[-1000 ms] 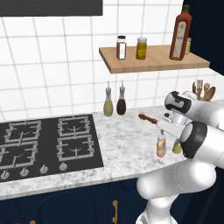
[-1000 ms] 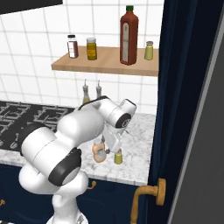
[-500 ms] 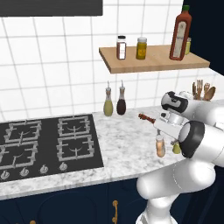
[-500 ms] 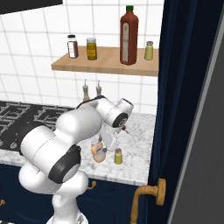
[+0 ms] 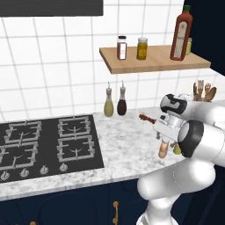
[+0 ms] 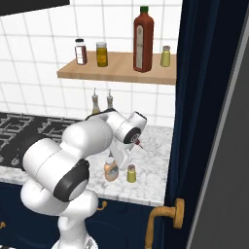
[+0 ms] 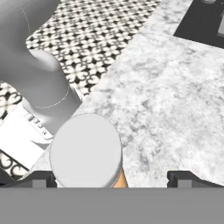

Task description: Put the shaker and condiment bottle from the counter next to their counterparts in the cabinet.

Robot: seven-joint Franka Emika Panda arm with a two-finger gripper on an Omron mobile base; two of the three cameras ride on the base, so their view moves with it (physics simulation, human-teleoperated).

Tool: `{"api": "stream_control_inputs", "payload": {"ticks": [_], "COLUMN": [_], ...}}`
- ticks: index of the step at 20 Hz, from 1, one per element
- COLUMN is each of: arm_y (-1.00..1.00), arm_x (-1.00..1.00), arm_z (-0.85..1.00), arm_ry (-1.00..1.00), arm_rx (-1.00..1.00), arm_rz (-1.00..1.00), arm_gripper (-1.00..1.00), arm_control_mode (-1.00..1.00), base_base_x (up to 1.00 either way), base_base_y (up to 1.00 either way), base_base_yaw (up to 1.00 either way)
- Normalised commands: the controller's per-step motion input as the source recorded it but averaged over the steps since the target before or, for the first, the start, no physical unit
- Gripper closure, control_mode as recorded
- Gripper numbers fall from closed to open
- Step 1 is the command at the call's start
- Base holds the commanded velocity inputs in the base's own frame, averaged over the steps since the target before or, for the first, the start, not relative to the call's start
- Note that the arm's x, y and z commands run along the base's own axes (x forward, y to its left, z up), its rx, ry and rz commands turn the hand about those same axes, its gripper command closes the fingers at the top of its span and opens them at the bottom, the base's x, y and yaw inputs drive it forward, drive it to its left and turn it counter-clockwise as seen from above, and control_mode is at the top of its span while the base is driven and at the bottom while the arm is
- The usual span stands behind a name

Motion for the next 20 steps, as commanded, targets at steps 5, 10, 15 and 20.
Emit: {"api": "stream_control_inputs", "payload": {"ticks": [5,10,15,20], "arm_y": [0.03,0.05,0.09,0.08], "arm_x": [0.00,0.00,0.00,0.00], "arm_z": [-0.16,-0.19,-0.27,-0.28], "arm_ry": [0.00,0.00,0.02,0.03], "arm_rx": [0.00,0.00,0.00,0.00], "arm_rz": [0.00,0.00,0.00,0.00], "arm_gripper": [-1.00,-1.00,1.00,1.00], "arm_control_mode": [-1.00,-1.00,-1.00,-1.00], "base_base_x": [0.00,0.00,0.00,0.00], "base_base_y": [0.00,0.00,0.00,0.00], "base_base_yaw": [0.00,0.00,0.00,0.00]}}
